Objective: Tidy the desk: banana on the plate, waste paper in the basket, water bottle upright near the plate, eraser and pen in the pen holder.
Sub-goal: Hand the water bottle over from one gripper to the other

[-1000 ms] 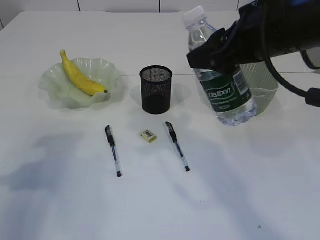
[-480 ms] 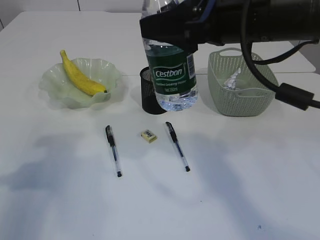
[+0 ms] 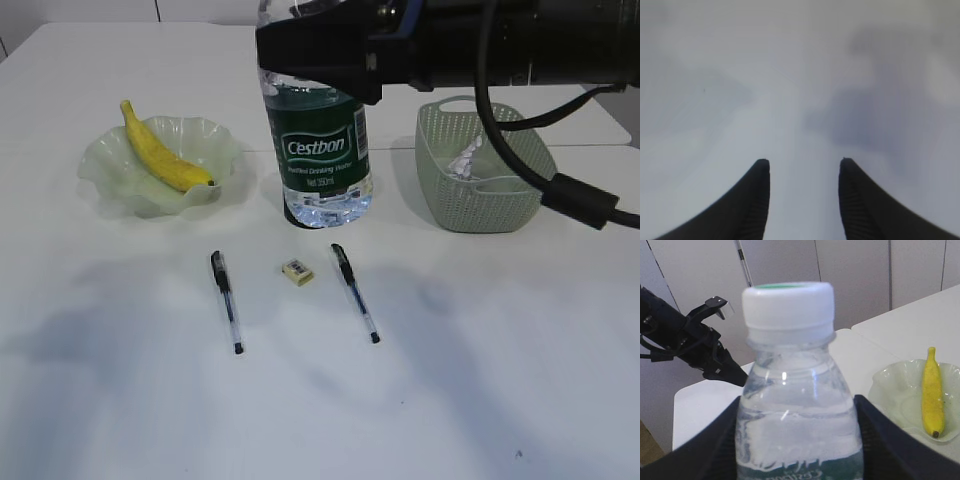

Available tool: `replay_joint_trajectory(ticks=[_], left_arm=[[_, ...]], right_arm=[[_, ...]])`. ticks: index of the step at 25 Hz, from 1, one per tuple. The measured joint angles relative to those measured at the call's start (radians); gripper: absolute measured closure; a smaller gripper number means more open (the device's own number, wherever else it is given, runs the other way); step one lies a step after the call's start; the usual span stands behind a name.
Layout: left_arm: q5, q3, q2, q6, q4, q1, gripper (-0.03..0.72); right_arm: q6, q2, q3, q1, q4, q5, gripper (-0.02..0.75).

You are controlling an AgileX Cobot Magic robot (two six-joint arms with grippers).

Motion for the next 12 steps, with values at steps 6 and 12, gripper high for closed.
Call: replay_joint_trajectory(ticks=[6,12], left_arm=[[-0.252,0.015,0.004,0.000,-0.030,0.000,0.371],[-0.534,0.079,0.006,0.004,-0.016,-0.067,0.371]], right_arm=[[-0.025,0.000,0.000,0.000,0.002,0.000,0.303],[-0.053,0.000,0.000,0.000,0.014,-0.006,0.304]])
